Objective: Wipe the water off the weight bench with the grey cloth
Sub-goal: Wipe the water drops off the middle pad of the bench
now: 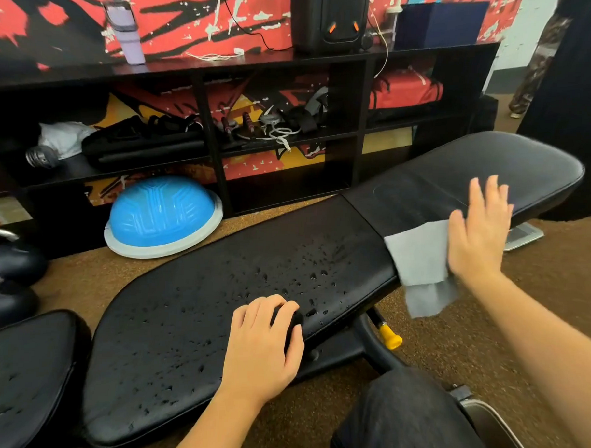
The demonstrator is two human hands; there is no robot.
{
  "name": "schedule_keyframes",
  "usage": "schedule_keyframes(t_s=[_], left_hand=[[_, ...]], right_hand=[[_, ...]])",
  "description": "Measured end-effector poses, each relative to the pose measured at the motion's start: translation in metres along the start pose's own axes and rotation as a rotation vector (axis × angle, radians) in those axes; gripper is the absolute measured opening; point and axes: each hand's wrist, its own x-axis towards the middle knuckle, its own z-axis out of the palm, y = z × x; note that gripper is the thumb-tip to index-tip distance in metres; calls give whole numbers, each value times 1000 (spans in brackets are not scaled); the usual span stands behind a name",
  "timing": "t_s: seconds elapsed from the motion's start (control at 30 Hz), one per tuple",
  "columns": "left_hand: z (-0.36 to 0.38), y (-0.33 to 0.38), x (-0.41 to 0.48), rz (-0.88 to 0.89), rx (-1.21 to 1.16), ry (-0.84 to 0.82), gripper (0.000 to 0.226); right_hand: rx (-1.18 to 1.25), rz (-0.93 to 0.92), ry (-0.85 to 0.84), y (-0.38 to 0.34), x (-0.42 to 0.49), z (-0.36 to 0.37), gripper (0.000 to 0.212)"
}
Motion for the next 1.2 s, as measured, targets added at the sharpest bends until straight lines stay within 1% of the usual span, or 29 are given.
schedule_keyframes(t_s=[0.1, 0.17, 0.2, 0.3, 0.33, 0.37, 0.47, 0.53, 0.57, 0.63, 0.67, 0.73, 0.83, 0.87, 0.9, 0.97, 1.03, 1.07, 1.13, 1.2], left_hand=[[1, 1, 1, 14, 3, 9, 30], [2, 1, 2, 20, 7, 14, 30], [2, 1, 1, 22, 8, 19, 30], [2, 2, 2, 25, 10, 30, 30], [2, 2, 2, 25, 9, 31, 30], [2, 2, 2, 22, 8, 30, 30], [0, 2, 1, 15, 6, 19, 29], [0, 2, 1, 16, 8, 23, 29], [0, 2, 1, 19, 9, 24, 29], [-1, 3, 2, 18, 10, 19, 29], [-1, 3, 3, 13, 8, 15, 29], [-1, 4, 3, -3, 6, 2, 29], [-1, 2, 1, -9, 6, -9, 28], [-1, 1, 1, -6, 5, -3, 28], [-1, 0, 0, -2, 2, 3, 28], [-1, 0, 0, 7, -1, 13, 28], [-1, 1, 1, 11, -5, 12, 28], [-1, 1, 2, 14, -7, 10, 29], [-1, 1, 2, 18, -2, 7, 29], [-1, 2, 2, 20, 9, 3, 28]], right_hand=[[75, 84, 70, 10, 27, -4, 56], [79, 185, 151, 8, 22, -1, 56], [78, 291, 213, 4, 16, 1, 56], [111, 721, 405, -15, 1, 4, 62], [142, 803, 440, -18, -3, 6, 63], [195, 838, 461, -21, -5, 7, 61], [492, 846, 444, -30, -11, 15, 46], [571, 862, 433, -45, -20, 23, 44], [581, 866, 400, -56, -27, 27, 50], [586, 848, 273, -73, -40, 35, 67], [575, 834, 213, -78, -43, 35, 71], [563, 852, 154, -75, -34, 32, 73], [601, 979, 182, -46, 3, 27, 73], [610, 1009, 198, -35, 14, 23, 69], [622, 1020, 206, -24, 25, 19, 64], [708, 981, 168, -3, 45, 7, 55], [759, 962, 151, 15, 67, -5, 52], [730, 976, 159, 21, 77, -9, 51], [617, 1063, 239, 21, 87, -10, 53], [575, 1142, 348, 15, 85, -7, 56]])
